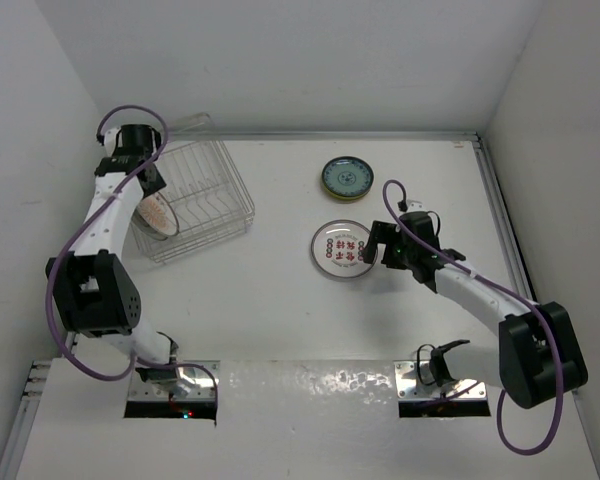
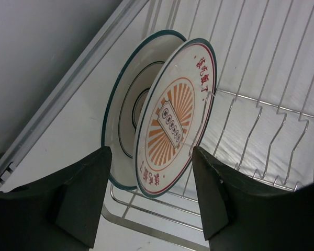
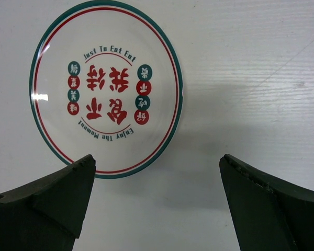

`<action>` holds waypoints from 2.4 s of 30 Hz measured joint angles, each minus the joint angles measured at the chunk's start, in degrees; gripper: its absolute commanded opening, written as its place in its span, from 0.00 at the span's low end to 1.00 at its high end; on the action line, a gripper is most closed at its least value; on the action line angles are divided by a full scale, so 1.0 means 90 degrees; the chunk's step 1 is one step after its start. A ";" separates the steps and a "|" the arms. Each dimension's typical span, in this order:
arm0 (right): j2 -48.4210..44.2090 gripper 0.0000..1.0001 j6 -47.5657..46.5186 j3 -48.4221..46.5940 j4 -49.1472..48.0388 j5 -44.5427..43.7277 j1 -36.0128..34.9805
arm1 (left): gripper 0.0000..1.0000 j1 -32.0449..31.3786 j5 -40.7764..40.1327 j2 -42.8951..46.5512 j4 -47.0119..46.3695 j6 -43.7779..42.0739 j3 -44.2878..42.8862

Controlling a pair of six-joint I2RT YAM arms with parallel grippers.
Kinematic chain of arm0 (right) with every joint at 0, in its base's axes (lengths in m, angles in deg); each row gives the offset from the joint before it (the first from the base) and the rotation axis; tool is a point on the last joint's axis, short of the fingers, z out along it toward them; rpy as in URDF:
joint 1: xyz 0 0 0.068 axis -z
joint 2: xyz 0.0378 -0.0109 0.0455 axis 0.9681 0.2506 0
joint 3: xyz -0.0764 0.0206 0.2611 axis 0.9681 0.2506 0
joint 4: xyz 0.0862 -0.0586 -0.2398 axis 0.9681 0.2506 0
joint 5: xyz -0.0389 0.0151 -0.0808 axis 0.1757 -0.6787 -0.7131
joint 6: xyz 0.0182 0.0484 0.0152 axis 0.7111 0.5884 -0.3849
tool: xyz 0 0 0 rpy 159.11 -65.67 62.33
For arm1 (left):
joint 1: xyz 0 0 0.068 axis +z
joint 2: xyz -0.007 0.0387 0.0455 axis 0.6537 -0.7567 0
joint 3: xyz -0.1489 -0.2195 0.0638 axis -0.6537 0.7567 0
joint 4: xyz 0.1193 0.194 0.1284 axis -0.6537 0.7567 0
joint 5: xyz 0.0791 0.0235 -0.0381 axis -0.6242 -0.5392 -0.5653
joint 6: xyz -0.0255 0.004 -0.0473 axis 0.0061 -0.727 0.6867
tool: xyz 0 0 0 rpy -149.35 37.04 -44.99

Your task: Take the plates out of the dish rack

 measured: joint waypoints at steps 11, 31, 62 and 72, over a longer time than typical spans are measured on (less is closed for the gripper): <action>0.0002 0.99 0.0002 0.0044 -0.0194 0.0209 -0.0005 | 0.37 0.0277 0.0146 -0.0495 -0.0012 -0.0024 -0.0002; 0.0005 0.99 0.0131 0.0126 -0.0376 0.0838 -0.0017 | 0.02 0.0338 0.0590 -0.0369 0.1411 -0.0724 -0.2300; 0.0491 0.00 0.2283 -0.0583 -0.3949 0.1122 -0.1430 | 1.00 -0.1838 0.6249 0.2531 -0.2909 0.1260 0.2846; -0.0022 0.00 0.2074 0.0865 -0.2446 0.0559 0.0330 | 1.00 -0.1838 0.1525 0.2851 -0.0690 0.0185 0.1207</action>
